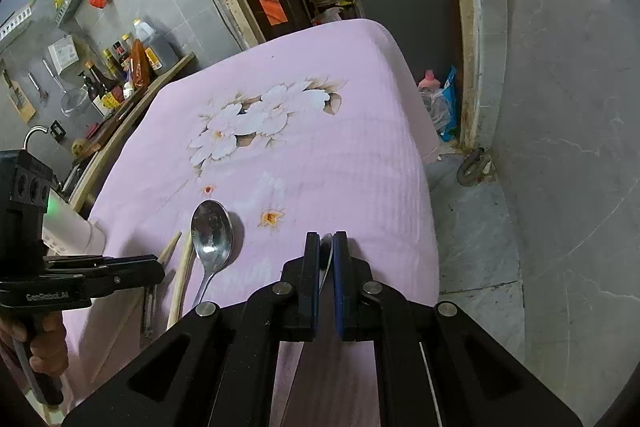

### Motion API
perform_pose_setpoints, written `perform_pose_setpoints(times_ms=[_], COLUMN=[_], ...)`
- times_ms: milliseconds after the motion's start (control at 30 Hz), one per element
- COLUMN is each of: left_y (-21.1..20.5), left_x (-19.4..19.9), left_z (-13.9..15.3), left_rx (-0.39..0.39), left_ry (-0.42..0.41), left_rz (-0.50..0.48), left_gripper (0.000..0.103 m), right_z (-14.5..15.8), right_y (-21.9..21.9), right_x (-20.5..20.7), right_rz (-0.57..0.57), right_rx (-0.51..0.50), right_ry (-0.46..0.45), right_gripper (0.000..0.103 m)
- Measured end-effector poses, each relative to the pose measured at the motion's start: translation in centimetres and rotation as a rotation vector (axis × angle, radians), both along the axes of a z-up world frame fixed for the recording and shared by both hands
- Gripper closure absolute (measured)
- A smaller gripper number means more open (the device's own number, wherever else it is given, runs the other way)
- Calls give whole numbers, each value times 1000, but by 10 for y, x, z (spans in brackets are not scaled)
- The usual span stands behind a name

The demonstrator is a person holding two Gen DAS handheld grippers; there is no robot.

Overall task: Organize utensils
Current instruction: 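Grasp a wooden chopstick with the left tool while the right tool grasps the small spoon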

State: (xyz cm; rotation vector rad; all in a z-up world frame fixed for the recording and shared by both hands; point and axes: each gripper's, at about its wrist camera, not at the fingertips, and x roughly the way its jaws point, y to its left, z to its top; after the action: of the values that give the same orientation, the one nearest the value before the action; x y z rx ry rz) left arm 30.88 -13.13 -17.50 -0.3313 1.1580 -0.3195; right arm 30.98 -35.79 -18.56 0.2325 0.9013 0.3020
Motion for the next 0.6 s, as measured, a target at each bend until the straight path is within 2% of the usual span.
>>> perform_pose_setpoints(times_ms=[100,333,600], left_y=[0,-11,-3], left_x=[-1,15,28], left_z=[0,2,-2], left_rx=[1,62,-15], left_ry=[4,34,91], left_rz=[0,-38,-22], left_gripper=[87,86,86], right_z=[-1,0,-1], right_y=[1,0,-1], right_x=[1,2,-2], right_rz=[2,-3,-28], right_rx=[-4,3,43], right_ry=[3,16,34], right_gripper=[97,97,97])
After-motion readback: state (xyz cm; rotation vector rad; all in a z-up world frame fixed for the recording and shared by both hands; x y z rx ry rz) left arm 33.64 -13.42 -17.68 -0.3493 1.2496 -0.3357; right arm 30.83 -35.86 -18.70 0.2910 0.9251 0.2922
